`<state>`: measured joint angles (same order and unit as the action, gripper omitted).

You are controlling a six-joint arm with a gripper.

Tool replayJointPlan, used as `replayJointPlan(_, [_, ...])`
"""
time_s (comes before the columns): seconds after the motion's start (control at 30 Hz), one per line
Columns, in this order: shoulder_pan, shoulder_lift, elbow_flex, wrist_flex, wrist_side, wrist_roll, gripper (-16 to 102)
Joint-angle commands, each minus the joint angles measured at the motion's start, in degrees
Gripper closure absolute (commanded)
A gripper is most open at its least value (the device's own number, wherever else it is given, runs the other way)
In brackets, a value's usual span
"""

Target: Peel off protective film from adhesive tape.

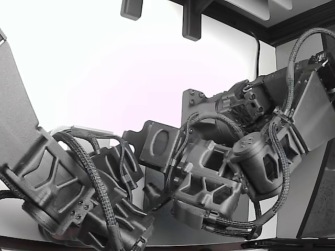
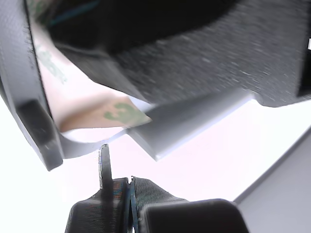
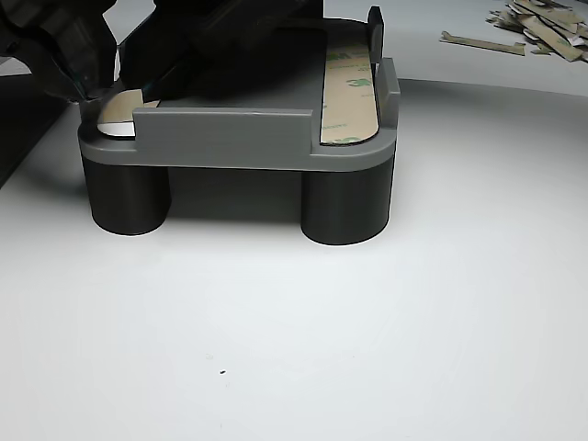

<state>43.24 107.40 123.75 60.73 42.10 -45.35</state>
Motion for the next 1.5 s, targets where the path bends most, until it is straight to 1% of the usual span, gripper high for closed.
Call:
replayJointPlan(0.0, [-0.62,2.46,-4.04,4.13,0.26,0.53,96])
replayJointPlan(0.1, [-0.26,5.19,-6.15,8.96,0.09,1.14,81])
replayJointPlan(0.17, [-0.26,6.42,-7.91,13.62,-0.35,2.46,64])
replayJointPlan(0.23, [-0.79,7.91,-8.79,16.61,-0.88,4.39,40])
replayJointPlan(0.27, [-0.79,8.70,-8.79,17.23,-0.88,6.77,20])
replayJointPlan(0.3, [-0.88,9.32,-9.23,18.54,-0.79,9.14,-6])
replayJointPlan(0.33, [-0.97,9.84,-9.58,20.04,-0.26,11.16,-14])
replayJointPlan(0.4, [-1.14,11.60,-10.37,22.15,0.35,13.62,-14])
replayJointPlan(0.5, [-3.34,16.70,-10.90,22.24,-1.49,18.37,-14])
replayJointPlan(0.57, [-5.45,22.15,-9.32,19.51,-3.87,18.54,-14])
replayJointPlan(0.7, [-8.88,31.29,-7.82,15.91,-6.42,20.57,-14])
replayJointPlan(0.73, [-10.20,33.22,-7.65,14.94,-8.00,22.15,-14])
replayJointPlan(0.8, [-15.38,36.39,-7.65,14.15,-14.06,24.43,-14])
replayJointPlan(0.83, [-17.23,38.85,-6.50,12.92,-15.82,25.58,-14])
replayJointPlan(0.87, [-18.63,41.66,-4.66,11.16,-17.31,26.72,-14])
replayJointPlan(0.97, [-26.37,49.31,0.53,7.82,-23.91,38.23,-14])
replayJointPlan(1.0, [-28.74,52.56,3.60,5.19,-26.89,40.34,-14])
replayJointPlan(1.13, [-39.90,61.88,12.04,0.62,-38.50,47.11,-14])
replayJointPlan(1.2, [-44.12,61.79,13.89,-0.53,-42.36,48.52,-14])
replayJointPlan(1.33, [-49.92,61.88,18.28,-3.34,-46.23,48.60,-14])
replayJointPlan(1.47, [-51.42,61.88,23.82,-5.45,-46.58,48.60,-14])
